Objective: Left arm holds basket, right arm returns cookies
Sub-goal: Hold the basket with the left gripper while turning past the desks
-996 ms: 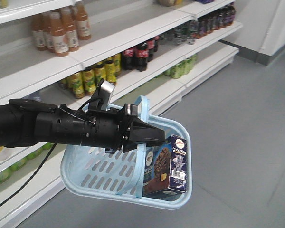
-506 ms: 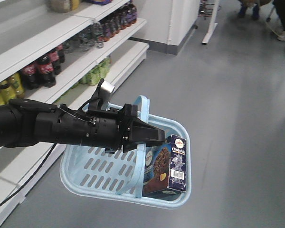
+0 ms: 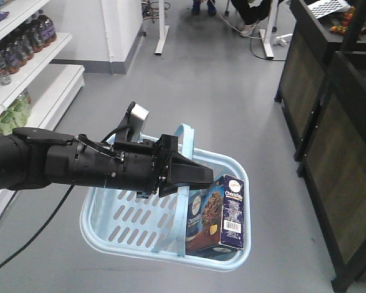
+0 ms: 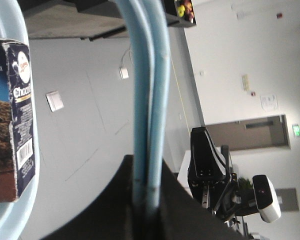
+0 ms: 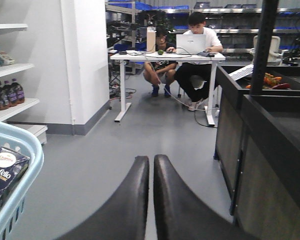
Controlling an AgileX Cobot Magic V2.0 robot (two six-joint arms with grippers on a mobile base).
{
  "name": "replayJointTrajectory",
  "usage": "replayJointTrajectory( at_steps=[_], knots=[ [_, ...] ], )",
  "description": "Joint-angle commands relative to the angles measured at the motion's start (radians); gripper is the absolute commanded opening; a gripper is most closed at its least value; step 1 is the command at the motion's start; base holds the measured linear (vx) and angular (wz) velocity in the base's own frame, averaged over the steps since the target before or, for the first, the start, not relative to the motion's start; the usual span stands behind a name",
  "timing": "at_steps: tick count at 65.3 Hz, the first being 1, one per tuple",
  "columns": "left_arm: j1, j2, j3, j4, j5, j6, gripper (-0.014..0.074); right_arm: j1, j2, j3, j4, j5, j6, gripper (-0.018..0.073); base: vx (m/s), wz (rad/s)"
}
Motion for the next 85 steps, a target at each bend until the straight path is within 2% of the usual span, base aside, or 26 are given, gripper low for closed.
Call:
replayJointTrajectory(
  at_steps=[1, 34, 85],
  knots=[
    [-0.005, -0.054, -0.029, -0.124, 0.067, 0.016, -0.0006, 0.000, -0.012, 0.018, -0.006, -0.075, -0.009, -0.0006, 0.12, -0.45],
    [-0.005, -0.054, -0.029, -0.124, 0.067, 0.016, -0.0006, 0.000, -0.012, 0.018, -0.006, -0.075, -0.009, -0.0006, 0.15, -0.26],
    [-0.005, -0.054, -0.029, -0.124, 0.068, 0.016, -0.0006, 0.000, -0.012, 0.018, -0.006, -0.075, -0.009, -0.0006, 0.31, 0.02]
  ],
)
